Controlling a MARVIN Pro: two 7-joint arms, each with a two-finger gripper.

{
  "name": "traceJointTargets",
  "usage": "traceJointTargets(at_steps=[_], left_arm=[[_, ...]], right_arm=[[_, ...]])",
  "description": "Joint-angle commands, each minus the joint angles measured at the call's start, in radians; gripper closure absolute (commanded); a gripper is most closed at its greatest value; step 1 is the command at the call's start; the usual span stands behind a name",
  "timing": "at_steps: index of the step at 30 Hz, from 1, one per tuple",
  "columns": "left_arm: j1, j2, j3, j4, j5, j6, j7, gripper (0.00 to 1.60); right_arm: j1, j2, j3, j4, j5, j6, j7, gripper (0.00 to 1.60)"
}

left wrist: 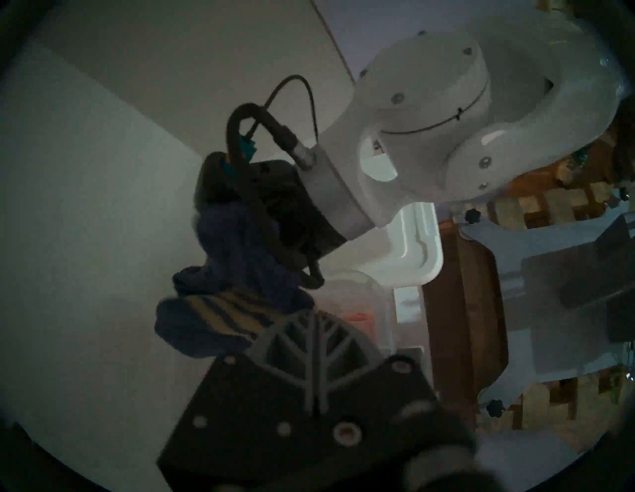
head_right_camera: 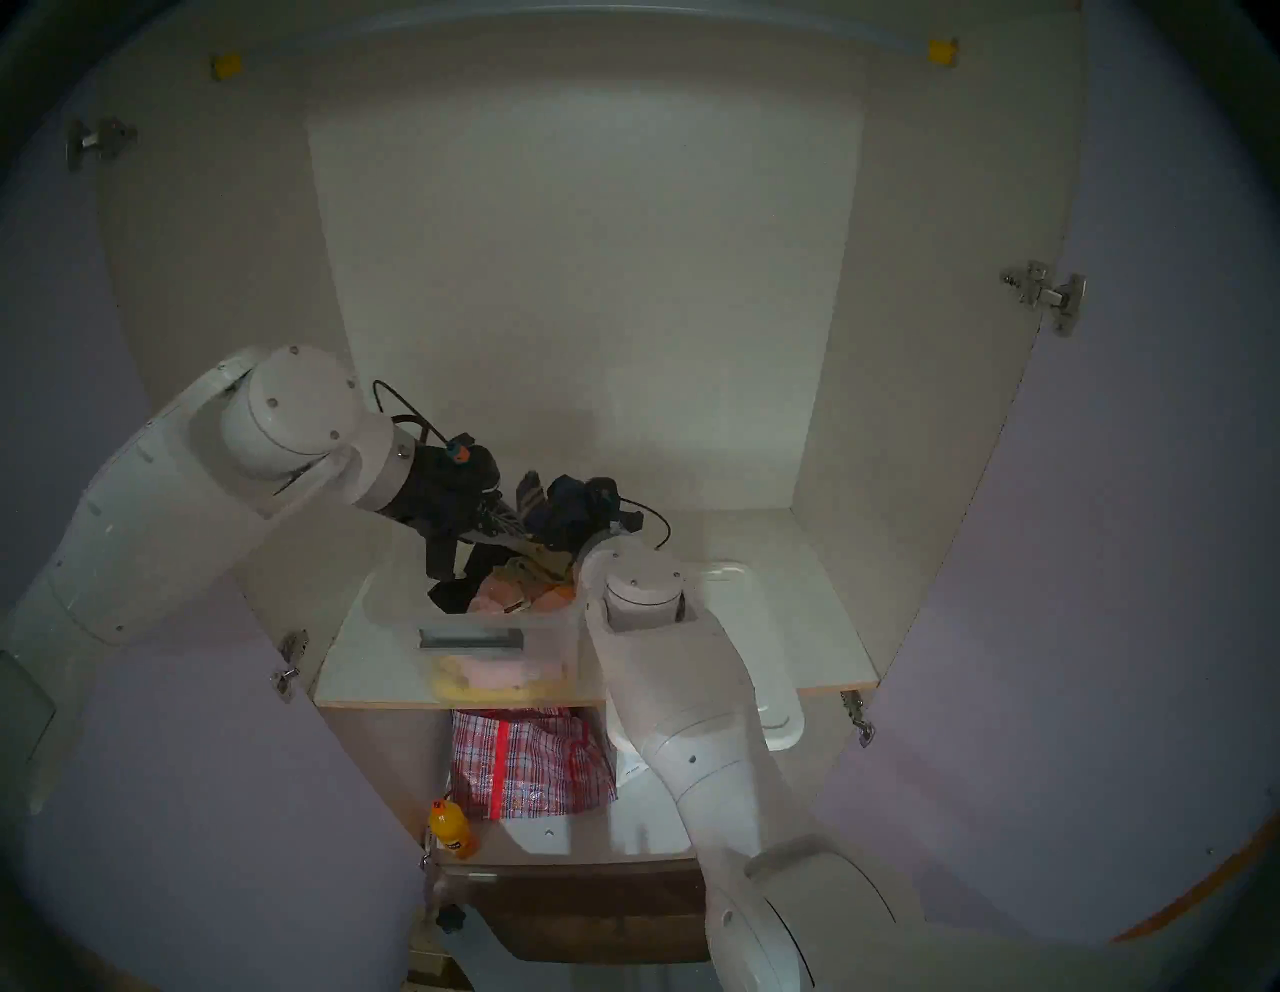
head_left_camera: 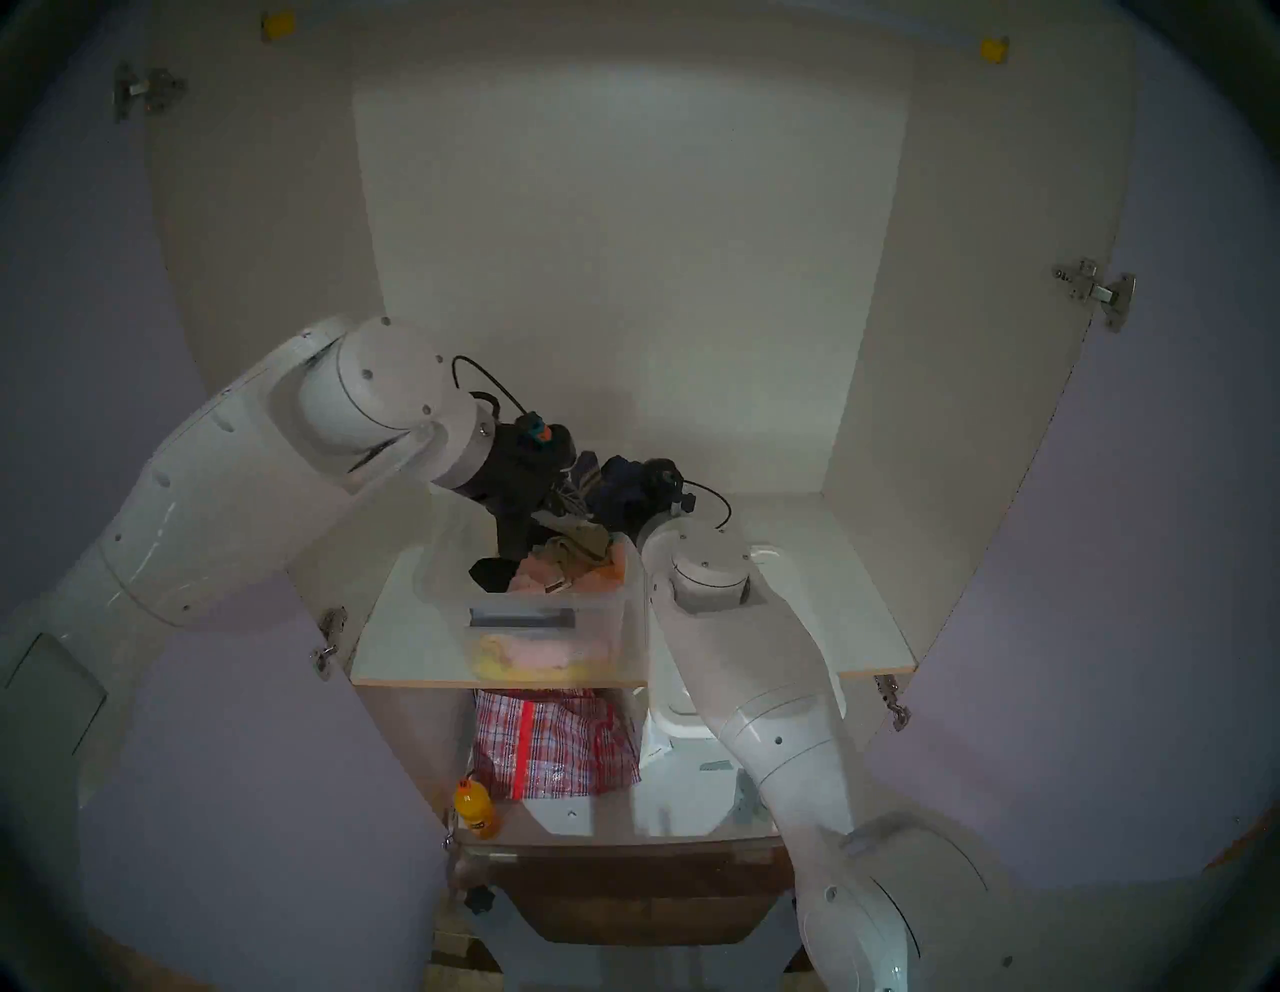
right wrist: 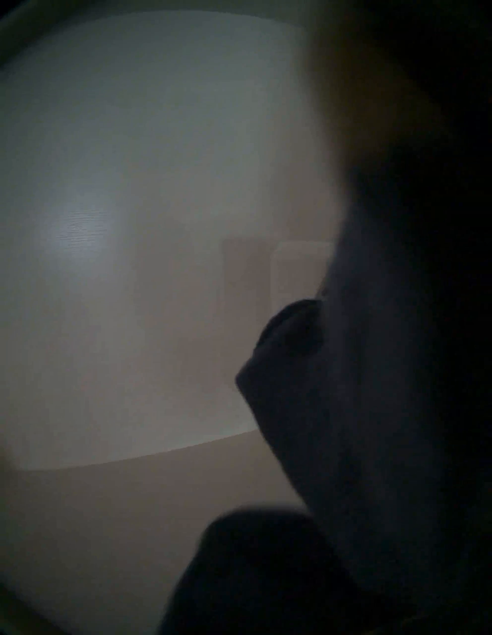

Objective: Take socks out of the storage bin, place them on top of the cabinet, and put the lid back on the bin

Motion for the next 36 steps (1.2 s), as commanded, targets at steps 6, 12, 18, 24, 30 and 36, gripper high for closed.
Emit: traceJointTargets(at_steps=[6, 12, 18, 24, 30, 36], left_arm=[[0.195, -0.068, -0.157, -0.188, 0.066, 0.284, 0.322, 1.6], [0.269, -0.137, -0.183, -0.176, 0.085, 0.289, 0.479, 1.6], [0.282, -0.148, -0.179, -0.128, 0.073, 0.235, 0.569, 1.6], [0.278, -0.152, -0.179, -0.089, 0.071, 0.195, 0.583, 1.6], [0.287, -0.172, -0.195, -0.061, 0.075, 0.136, 0.616, 1.6], [0.289, -0.193, -0.199, -0.041, 0.076, 0.094, 0.64, 1.6]], right_arm=[[0.07, -0.013, 0.037, 0.081, 0.03, -0.141, 0.021, 1.6], [0.074, -0.012, 0.062, 0.099, 0.057, -0.185, 0.043, 1.07], [0.019, -0.001, 0.07, 0.004, 0.081, -0.182, 0.089, 1.6], [-0.045, 0.007, 0.077, -0.095, 0.075, -0.173, 0.07, 1.6], [0.0, 0.002, 0.106, -0.044, 0.048, -0.185, -0.076, 1.6], [0.005, 0.017, 0.123, -0.054, 0.083, -0.152, -0.05, 1.6]])
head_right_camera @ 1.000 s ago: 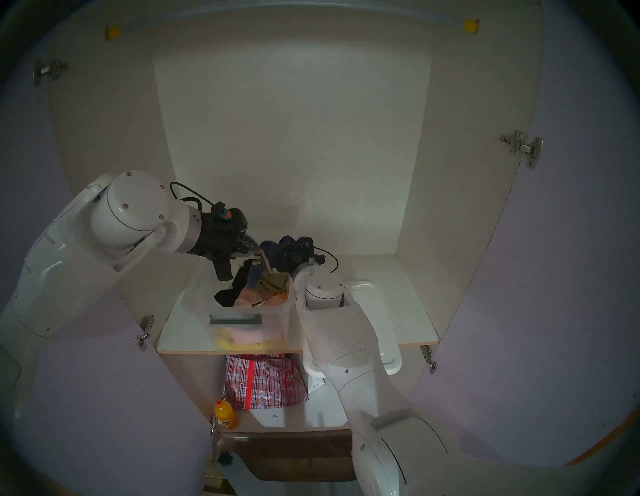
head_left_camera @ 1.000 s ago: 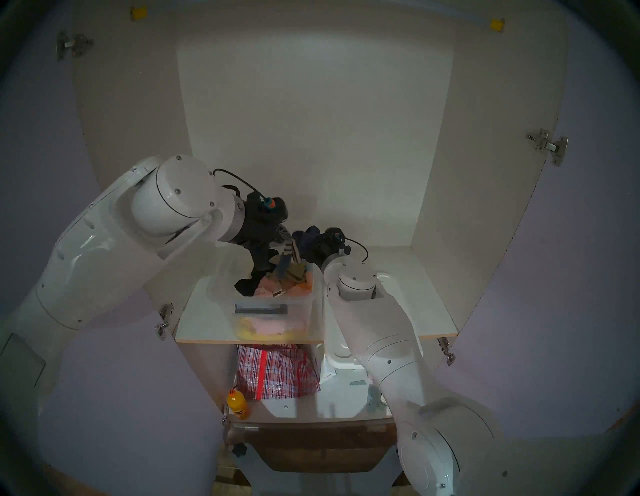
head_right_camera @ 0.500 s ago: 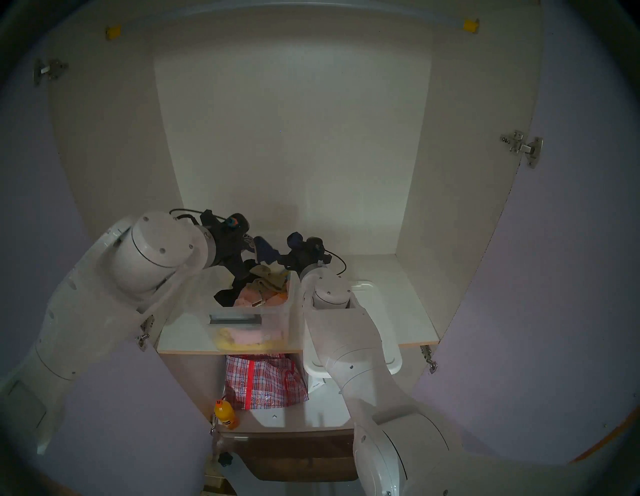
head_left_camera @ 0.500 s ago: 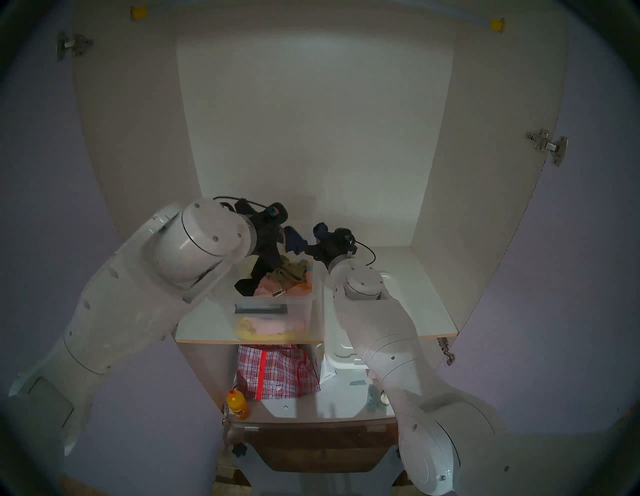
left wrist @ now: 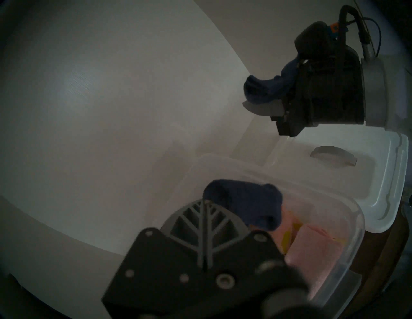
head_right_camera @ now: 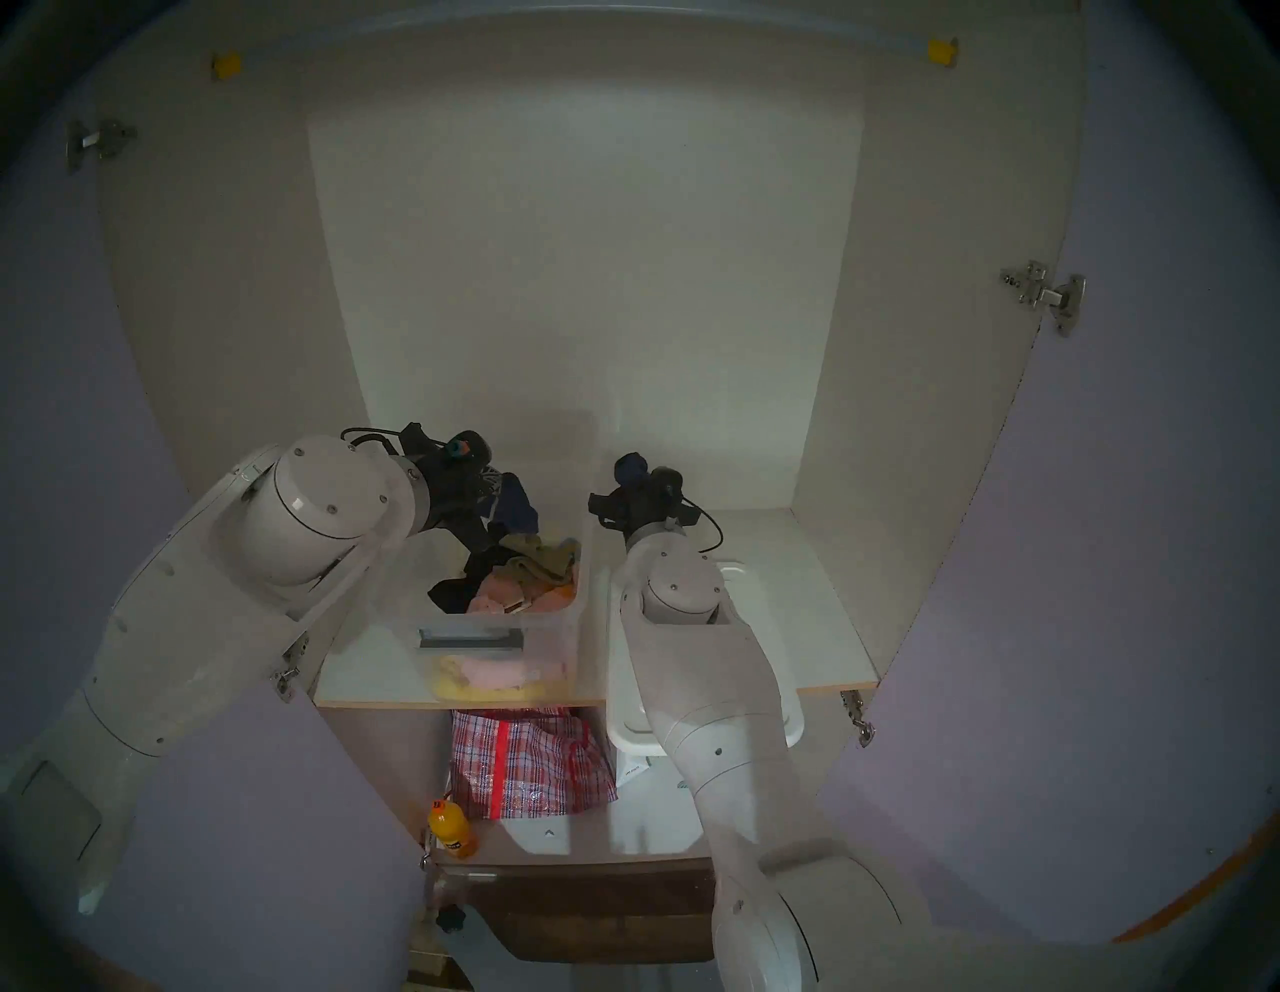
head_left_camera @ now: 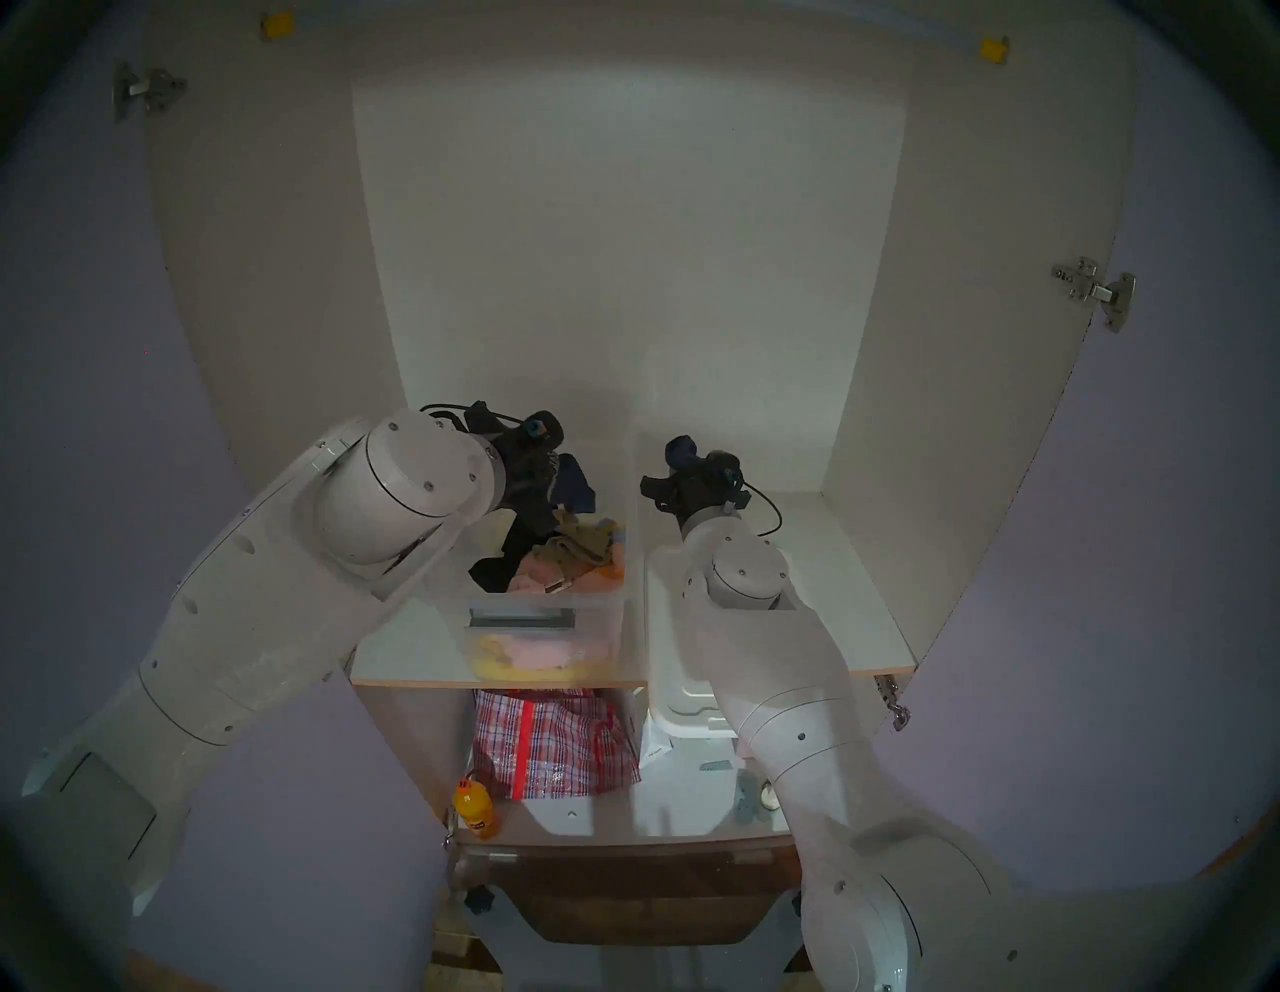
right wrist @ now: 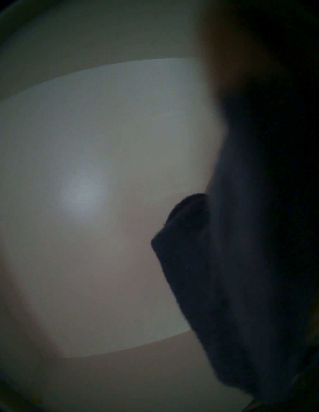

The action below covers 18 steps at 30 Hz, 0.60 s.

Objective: Take socks out of the storage bin, place them on top of the cabinet, and put the lid back on the bin

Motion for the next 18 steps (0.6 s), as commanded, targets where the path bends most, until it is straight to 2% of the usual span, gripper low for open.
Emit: traceJointTargets(at_steps=[1, 4, 6, 12, 14, 15, 18], left_arm=[[-0.026, -0.03, -0.022, 0.001, 0.007, -0.055, 0.036, 1.6], [-0.034, -0.037, -0.016, 0.016, 0.013, -0.071, 0.042, 1.6], [-0.036, -0.045, -0.017, 0.021, 0.013, -0.076, 0.049, 1.6], [-0.042, -0.052, -0.011, 0.016, 0.013, -0.076, 0.055, 1.6], [-0.04, -0.054, -0.012, 0.016, 0.011, -0.075, 0.058, 1.6], [-0.038, -0.053, -0.013, 0.014, 0.01, -0.074, 0.058, 1.6], [-0.03, -0.048, -0.016, 0.007, 0.006, -0.07, 0.058, 1.6]], right_arm=[[0.017, 0.013, 0.001, -0.044, 0.022, 0.002, 0.053, 1.6], [0.004, 0.021, -0.003, -0.045, -0.023, -0.044, 0.006, 1.6], [0.021, 0.005, 0.019, -0.011, -0.044, -0.056, -0.065, 1.6], [0.135, -0.033, 0.093, 0.125, -0.066, -0.078, -0.285, 1.6], [0.177, -0.033, 0.113, 0.181, -0.07, -0.109, -0.344, 1.6], [0.203, -0.037, 0.128, 0.209, -0.067, -0.106, -0.394, 1.6], [0.256, -0.027, 0.14, 0.282, -0.076, -0.126, -0.47, 1.6]])
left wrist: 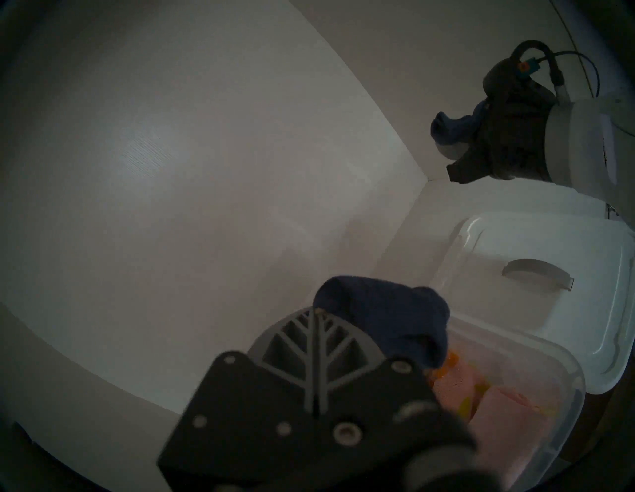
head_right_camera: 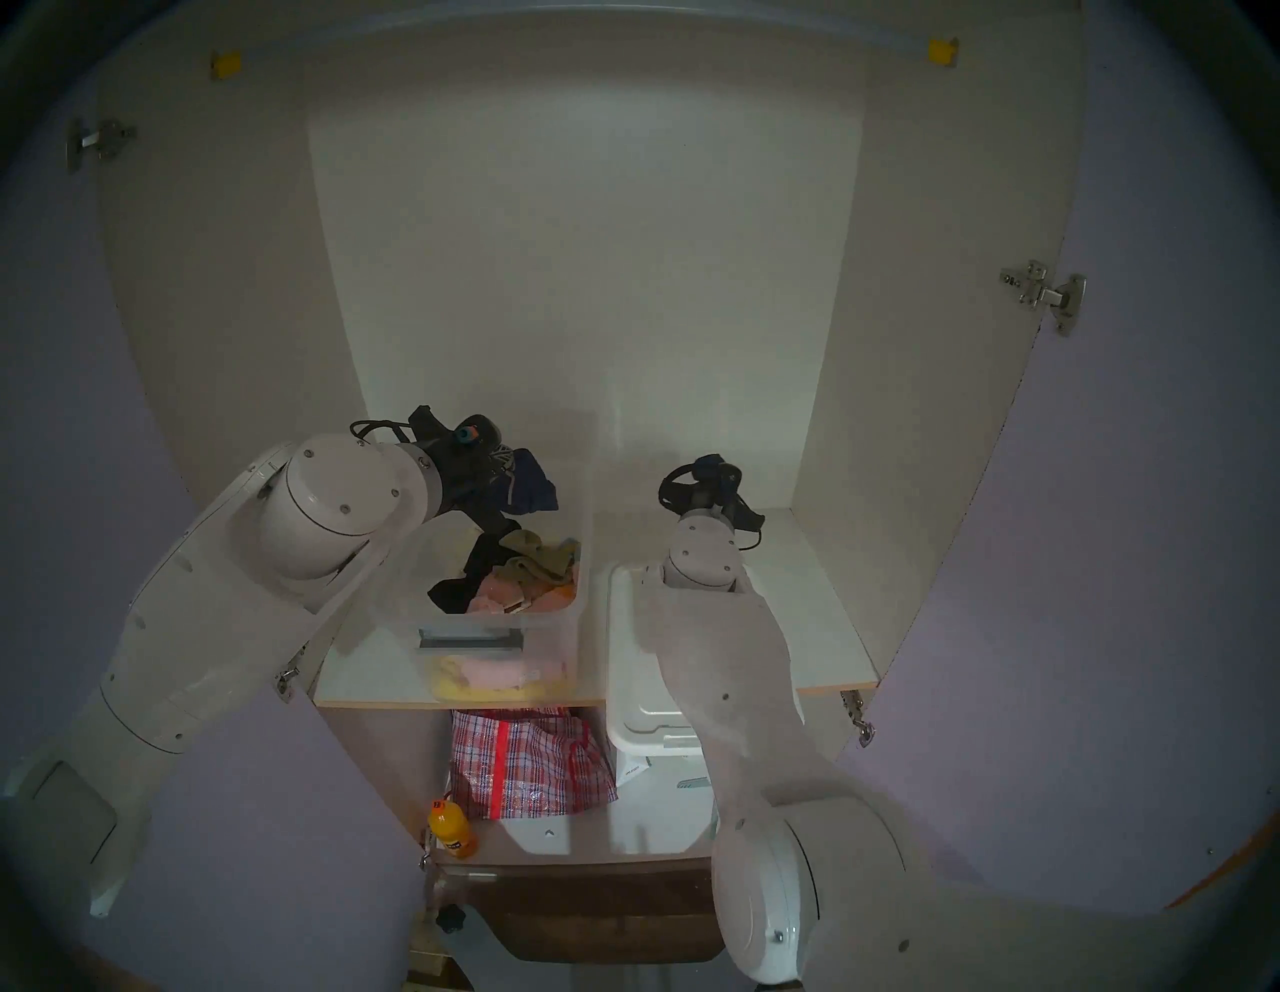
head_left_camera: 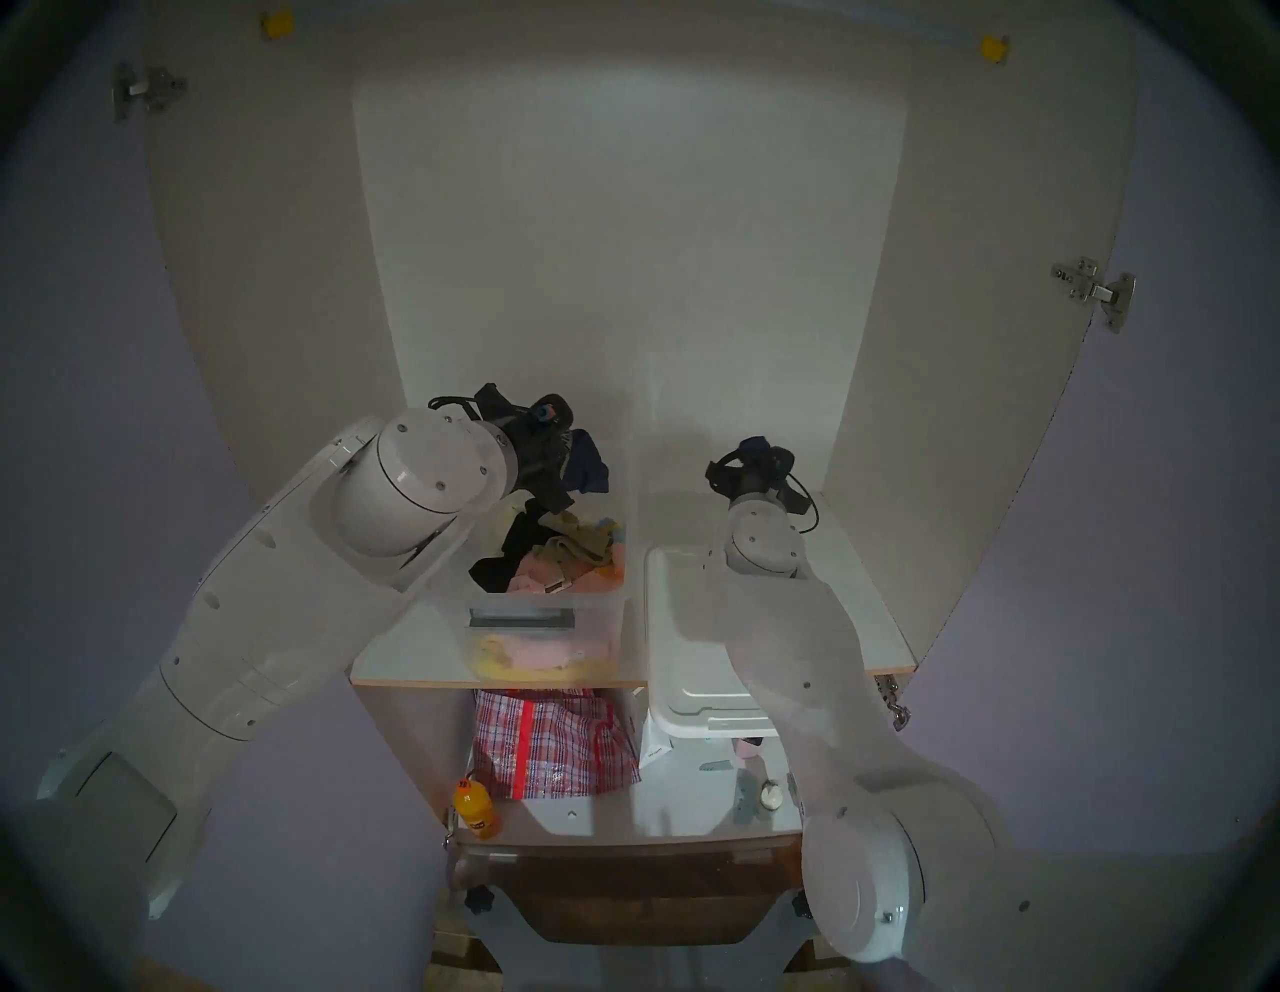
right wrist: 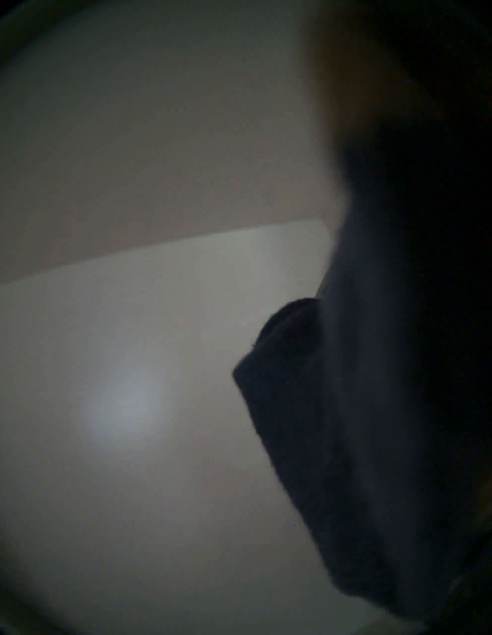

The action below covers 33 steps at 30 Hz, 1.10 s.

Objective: Take socks out of the storage bin, place them on top of the cabinet, and put the lid back on the bin

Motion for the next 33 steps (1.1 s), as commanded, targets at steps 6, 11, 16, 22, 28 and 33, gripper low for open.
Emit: traceJointTargets(at_steps=[6, 11, 16, 22, 28, 33], left_arm=[[-0.005, 0.0, -0.02, -0.037, -0.006, -0.007, 0.009, 1.6], [0.0, -0.002, -0.021, -0.049, -0.009, -0.004, 0.013, 1.6], [0.006, -0.001, -0.02, -0.057, -0.011, -0.002, 0.014, 1.6], [0.004, 0.001, -0.018, -0.06, -0.017, 0.001, 0.01, 1.6], [0.0, -0.001, -0.011, -0.054, -0.021, 0.002, 0.005, 1.6], [-0.006, -0.003, -0.004, -0.046, -0.023, 0.0, 0.002, 1.6]], right_arm=[[0.145, -0.005, 0.022, 0.138, -0.023, -0.116, -0.203, 1.6], [0.213, 0.001, 0.054, 0.245, -0.02, -0.211, -0.371, 1.6], [0.248, -0.005, 0.091, 0.322, -0.022, -0.353, -0.515, 1.6], [0.214, -0.022, 0.145, 0.237, 0.026, -0.434, -0.6, 1.6], [0.224, 0.018, 0.205, 0.212, 0.106, -0.408, -0.533, 1.6], [0.23, 0.041, 0.264, 0.198, 0.194, -0.367, -0.493, 1.6]])
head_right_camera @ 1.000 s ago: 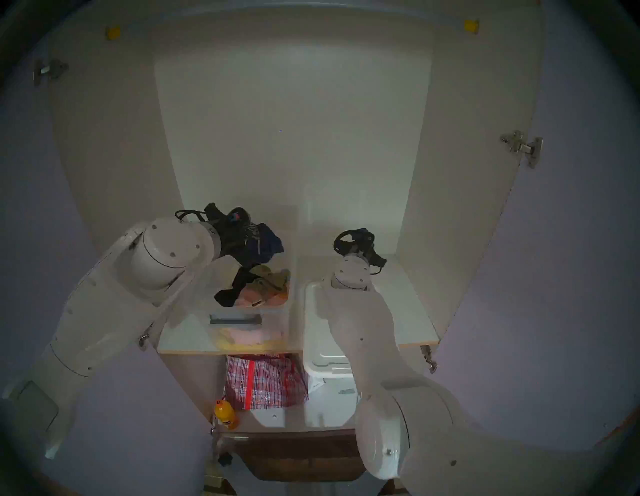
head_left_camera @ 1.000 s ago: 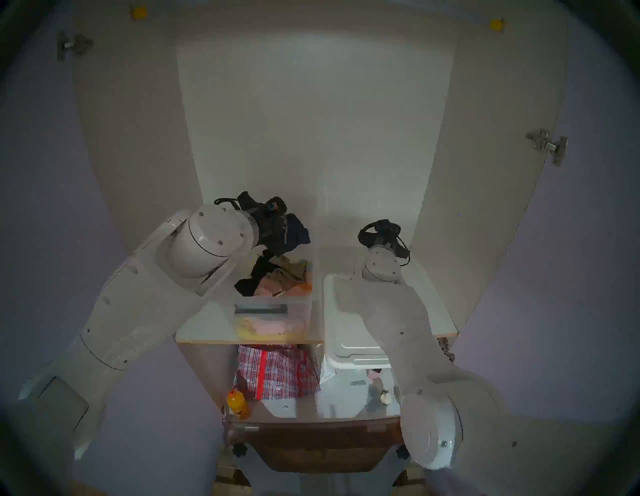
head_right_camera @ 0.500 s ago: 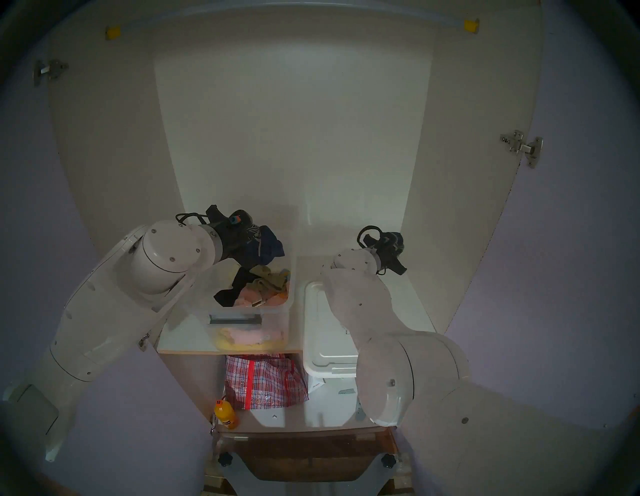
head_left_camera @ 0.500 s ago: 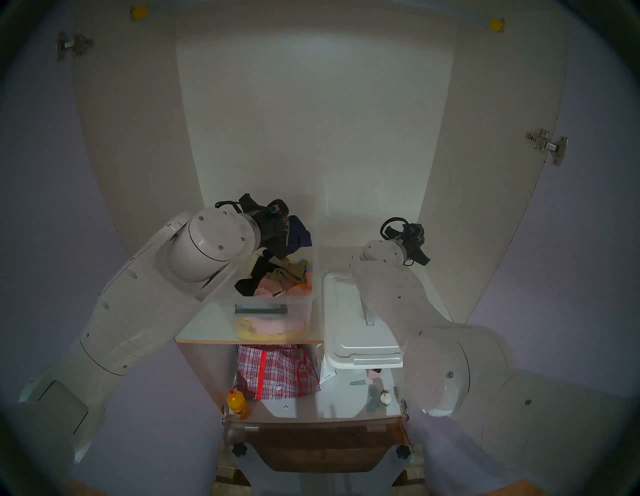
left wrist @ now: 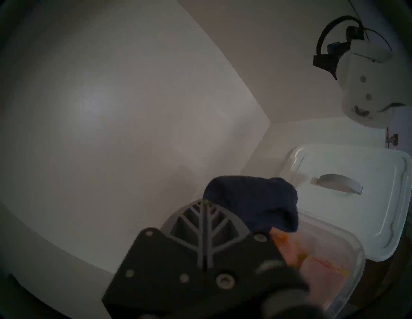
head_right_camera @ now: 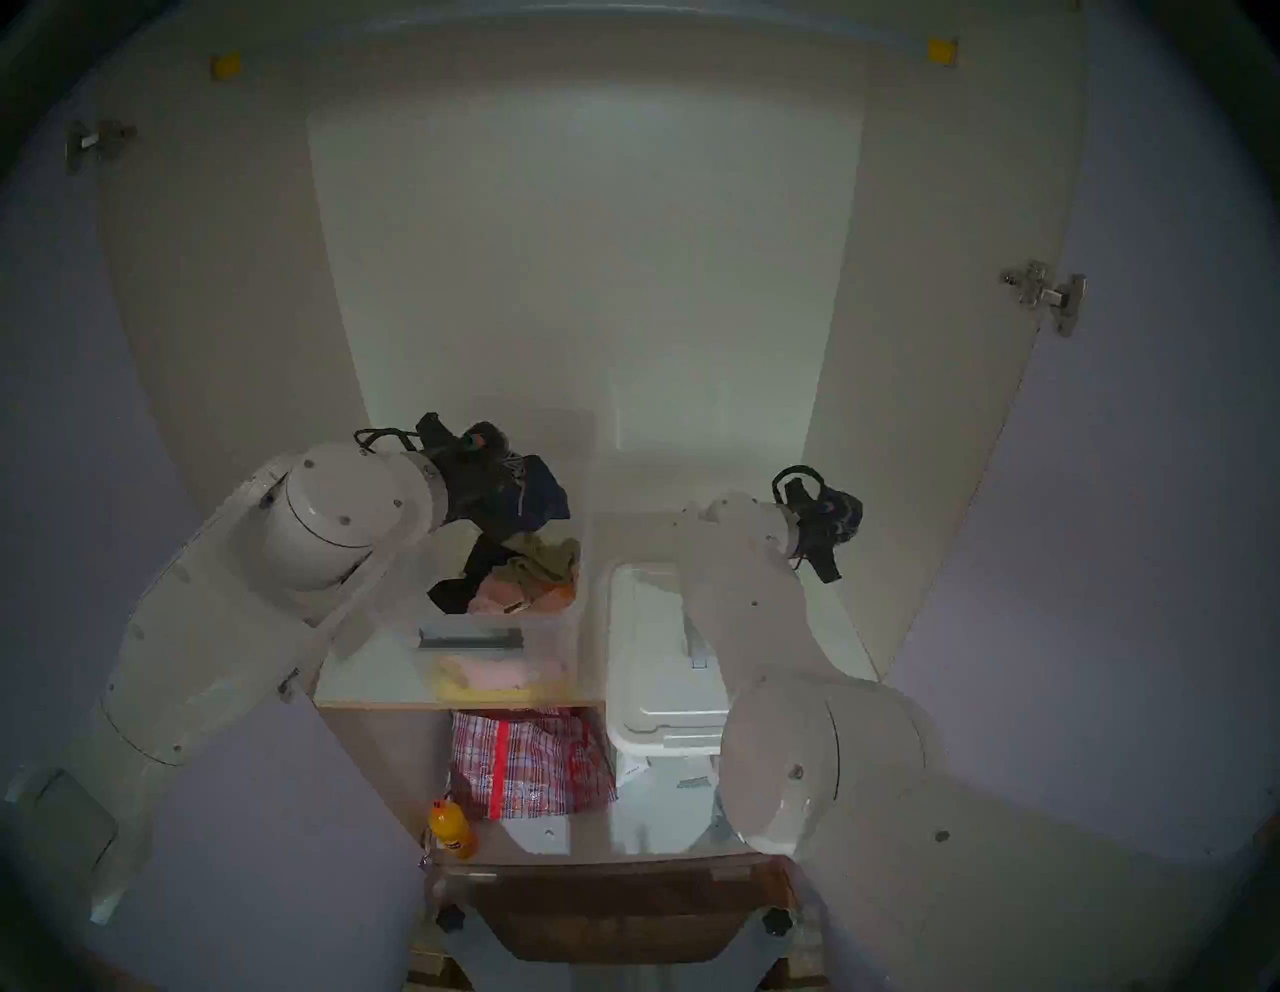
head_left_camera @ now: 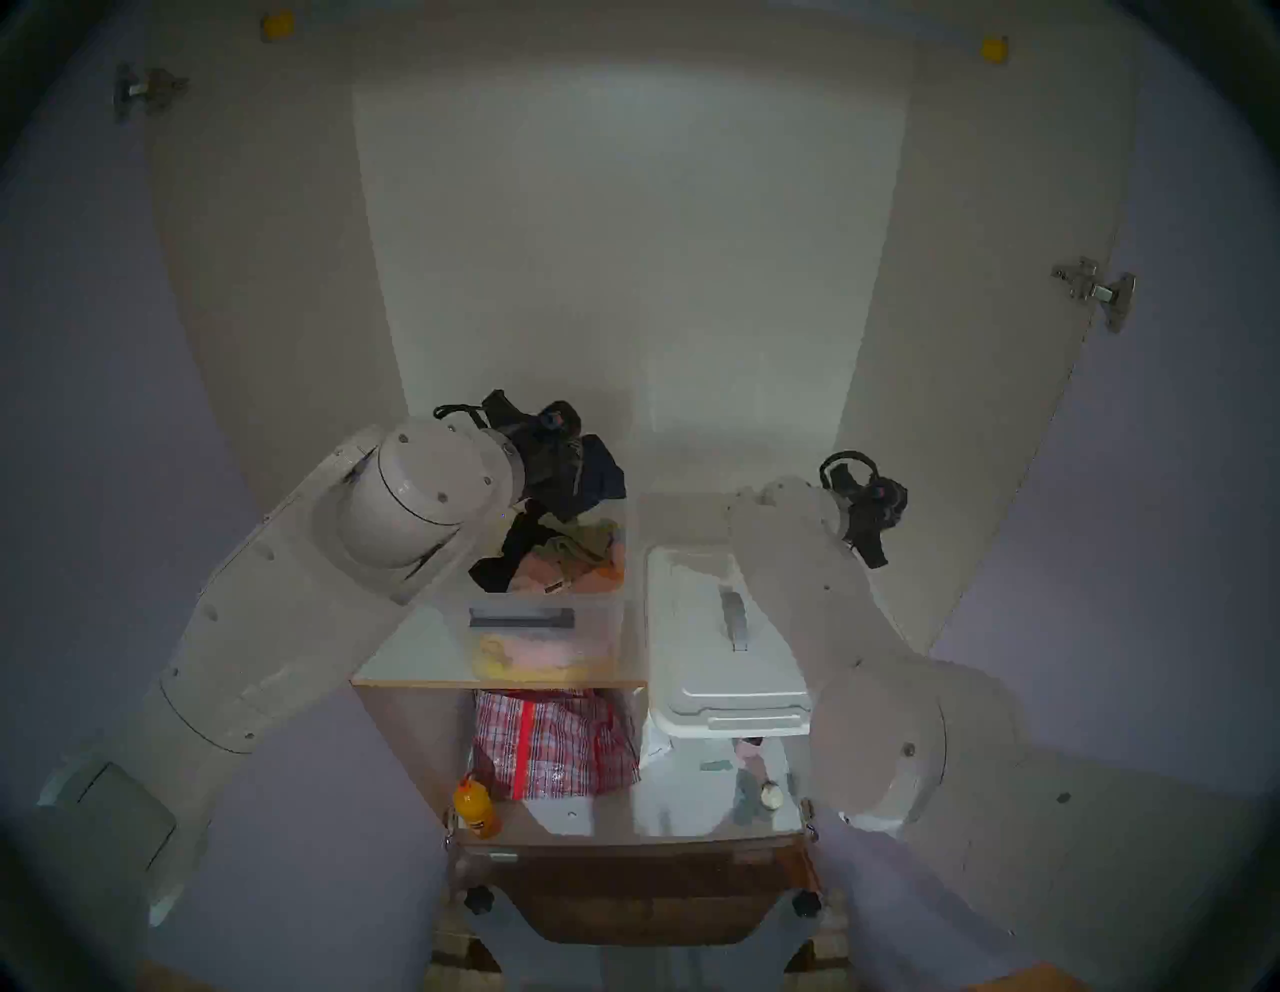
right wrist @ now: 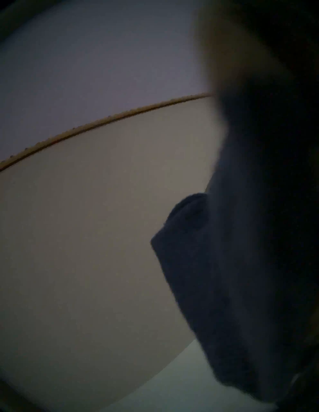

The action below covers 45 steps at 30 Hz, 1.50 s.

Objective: Take socks out of the storage bin, place them on top of the cabinet, and put the lid back on the bin

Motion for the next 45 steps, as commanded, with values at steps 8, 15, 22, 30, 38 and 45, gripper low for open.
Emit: traceJointTargets(at_steps=[8, 15, 22, 30, 38, 45], left_arm=[[-0.034, -0.005, 0.004, 0.0, -0.005, 0.004, -0.019, 1.6], [-0.035, -0.004, 0.01, 0.005, -0.007, 0.012, -0.026, 1.6], [-0.032, -0.006, 0.015, 0.008, -0.008, 0.025, -0.028, 1.6], [-0.03, -0.009, 0.022, 0.004, -0.009, 0.033, -0.025, 1.6], [-0.03, -0.006, 0.023, 0.005, -0.008, 0.037, -0.026, 1.6], [-0.031, -0.005, 0.023, 0.011, -0.01, 0.036, -0.029, 1.6]], right_arm=[[0.084, 0.045, 0.071, 0.006, 0.158, 0.239, 0.089, 1.0], [0.131, 0.078, 0.139, 0.021, 0.281, 0.458, 0.059, 1.27], [0.152, 0.146, 0.077, 0.164, 0.354, 0.653, 0.132, 1.55], [0.193, 0.187, 0.025, 0.371, 0.336, 0.687, 0.294, 1.58], [0.207, 0.199, 0.053, 0.4, 0.362, 0.68, 0.314, 1.52], [0.206, 0.22, 0.093, 0.408, 0.347, 0.669, 0.353, 0.89]])
